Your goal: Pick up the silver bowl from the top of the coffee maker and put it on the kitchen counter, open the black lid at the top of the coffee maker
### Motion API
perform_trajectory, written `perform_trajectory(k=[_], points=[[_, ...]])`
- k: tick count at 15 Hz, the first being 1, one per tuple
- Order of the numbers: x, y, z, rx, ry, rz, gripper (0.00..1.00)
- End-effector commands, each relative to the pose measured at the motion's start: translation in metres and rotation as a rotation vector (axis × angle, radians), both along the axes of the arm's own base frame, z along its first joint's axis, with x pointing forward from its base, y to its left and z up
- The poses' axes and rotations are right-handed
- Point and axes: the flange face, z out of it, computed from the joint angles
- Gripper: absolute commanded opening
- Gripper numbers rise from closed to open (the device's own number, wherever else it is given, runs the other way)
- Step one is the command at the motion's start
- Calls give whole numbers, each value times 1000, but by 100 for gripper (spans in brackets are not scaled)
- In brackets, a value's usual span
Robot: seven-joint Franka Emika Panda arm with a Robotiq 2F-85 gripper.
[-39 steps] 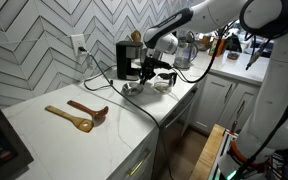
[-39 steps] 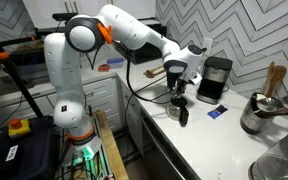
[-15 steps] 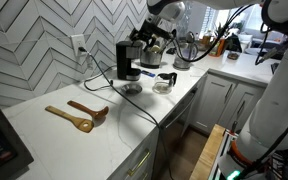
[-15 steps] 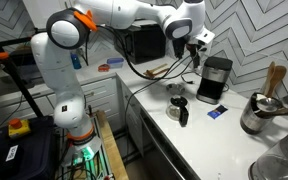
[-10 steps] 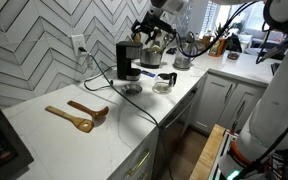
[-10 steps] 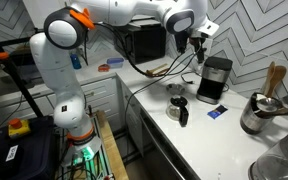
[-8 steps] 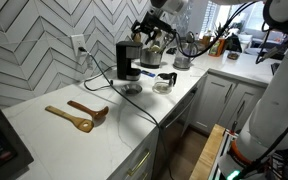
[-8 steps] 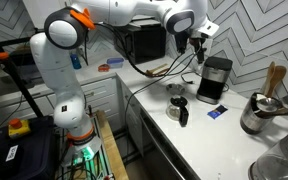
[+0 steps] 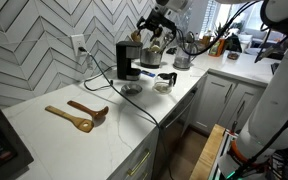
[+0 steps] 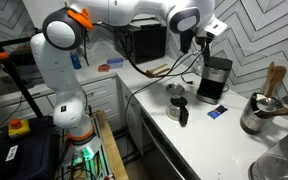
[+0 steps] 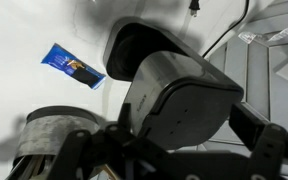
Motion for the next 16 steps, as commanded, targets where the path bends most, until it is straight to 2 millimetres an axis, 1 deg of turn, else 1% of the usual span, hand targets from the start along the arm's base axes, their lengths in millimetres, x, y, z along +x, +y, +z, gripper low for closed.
perform_trajectory(k=[1, 3, 8, 12, 16], points=[[-1, -25, -1, 59, 14, -86, 100], [-1, -34, -7, 95, 11, -109, 100], [9, -48, -26, 207, -15, -142, 100], [20, -60, -36, 253, -47, -167, 100], [37, -64, -49, 308, -73, -171, 100]])
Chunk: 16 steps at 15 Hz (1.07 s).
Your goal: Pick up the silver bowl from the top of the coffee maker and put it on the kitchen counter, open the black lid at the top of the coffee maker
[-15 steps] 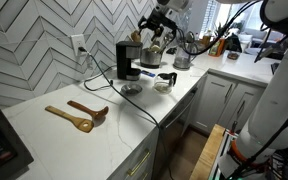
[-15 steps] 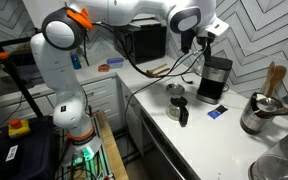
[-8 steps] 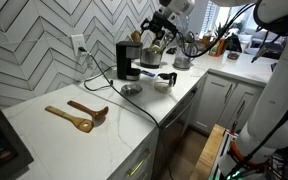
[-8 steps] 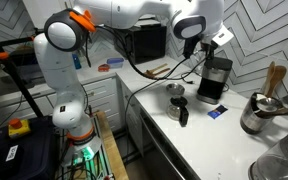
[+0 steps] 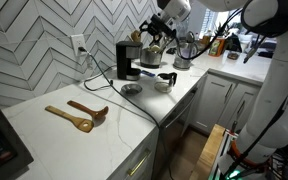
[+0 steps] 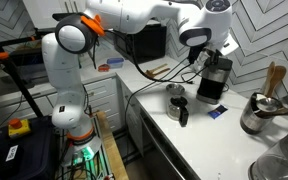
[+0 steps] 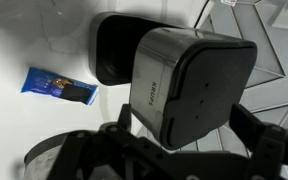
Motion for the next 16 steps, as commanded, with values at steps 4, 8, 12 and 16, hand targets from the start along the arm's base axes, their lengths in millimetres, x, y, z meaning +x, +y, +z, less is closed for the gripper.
perform_trajectory(k=[4, 8, 12, 16], points=[[32, -7, -21, 61, -37, 4, 100], [43, -7, -24, 82, -65, 10, 100], [52, -2, -19, 113, -96, 18, 100], [53, 0, -13, 107, -95, 17, 100]])
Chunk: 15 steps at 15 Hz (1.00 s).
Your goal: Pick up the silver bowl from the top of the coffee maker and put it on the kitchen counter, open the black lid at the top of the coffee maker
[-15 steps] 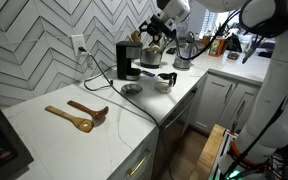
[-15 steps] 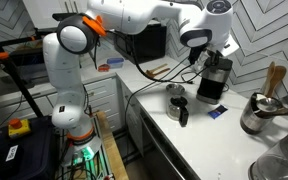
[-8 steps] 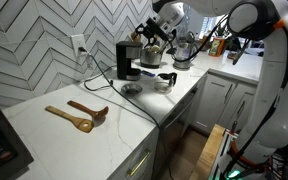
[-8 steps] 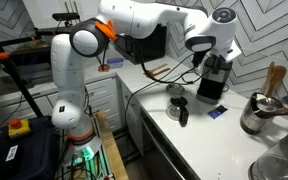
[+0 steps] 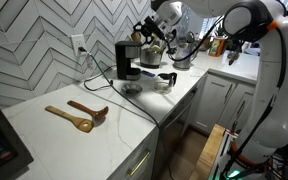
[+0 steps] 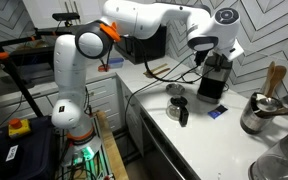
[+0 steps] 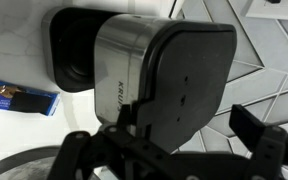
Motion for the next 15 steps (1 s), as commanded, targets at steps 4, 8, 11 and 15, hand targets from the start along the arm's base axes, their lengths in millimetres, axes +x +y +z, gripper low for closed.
perform_trajectory(k=[4, 8, 11, 15], points=[[6, 4, 11, -4, -11, 8, 100], [8, 4, 15, 6, -27, 5, 100], [11, 9, 21, 4, -49, 16, 100], [15, 19, 42, -28, -74, 41, 100]])
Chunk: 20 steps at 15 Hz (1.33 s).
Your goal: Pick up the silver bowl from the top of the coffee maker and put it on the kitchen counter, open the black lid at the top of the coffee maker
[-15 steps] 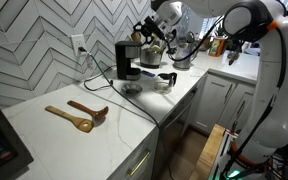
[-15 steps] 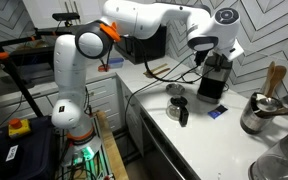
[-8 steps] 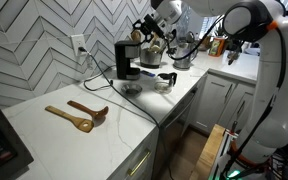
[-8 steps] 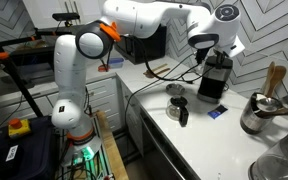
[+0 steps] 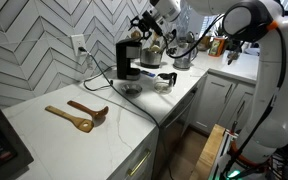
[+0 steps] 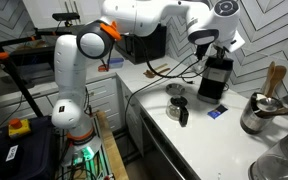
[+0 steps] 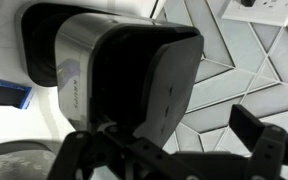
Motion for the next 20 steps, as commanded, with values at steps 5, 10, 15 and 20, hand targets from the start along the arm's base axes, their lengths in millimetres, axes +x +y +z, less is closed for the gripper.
perform_trajectory(k=[5, 10, 15, 20], points=[[22, 17, 34, -73, -46, 56, 100], [42, 32, 41, -150, -48, 111, 100], [52, 52, 53, -207, -70, 164, 100], [59, 68, 61, -273, -115, 225, 100]])
